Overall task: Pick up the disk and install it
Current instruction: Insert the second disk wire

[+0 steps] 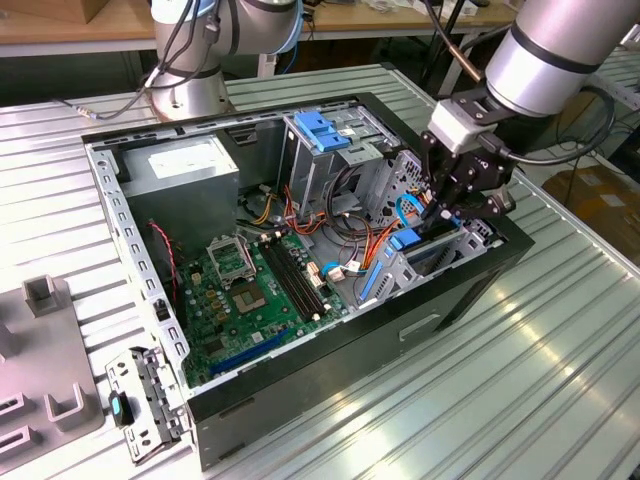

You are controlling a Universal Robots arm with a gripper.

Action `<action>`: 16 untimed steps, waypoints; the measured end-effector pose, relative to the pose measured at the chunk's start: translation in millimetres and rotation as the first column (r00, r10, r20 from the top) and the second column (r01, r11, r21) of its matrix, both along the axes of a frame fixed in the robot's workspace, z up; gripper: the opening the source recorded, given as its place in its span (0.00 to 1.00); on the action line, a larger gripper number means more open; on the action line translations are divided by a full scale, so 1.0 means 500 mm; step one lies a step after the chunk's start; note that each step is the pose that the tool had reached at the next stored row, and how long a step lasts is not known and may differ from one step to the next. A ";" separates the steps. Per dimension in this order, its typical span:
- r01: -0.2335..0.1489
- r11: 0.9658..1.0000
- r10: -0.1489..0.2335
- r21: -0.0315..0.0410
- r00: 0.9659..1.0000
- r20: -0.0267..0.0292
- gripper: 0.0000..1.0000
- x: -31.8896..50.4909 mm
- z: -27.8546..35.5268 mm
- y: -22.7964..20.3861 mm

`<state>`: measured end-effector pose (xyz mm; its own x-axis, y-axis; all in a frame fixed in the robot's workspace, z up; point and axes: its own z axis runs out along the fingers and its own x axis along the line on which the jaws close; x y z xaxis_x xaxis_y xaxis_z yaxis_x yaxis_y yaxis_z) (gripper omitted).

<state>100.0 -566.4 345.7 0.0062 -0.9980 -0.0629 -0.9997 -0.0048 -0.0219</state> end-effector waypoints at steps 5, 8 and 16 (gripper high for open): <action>0.000 1.000 0.000 0.000 1.000 0.000 0.16 0.000 -0.010 -0.0014; 0.000 1.000 0.000 0.000 1.000 0.000 0.16 0.000 -0.011 -0.0013; 0.000 1.000 0.000 0.000 1.000 0.004 0.11 0.000 0.017 -0.0013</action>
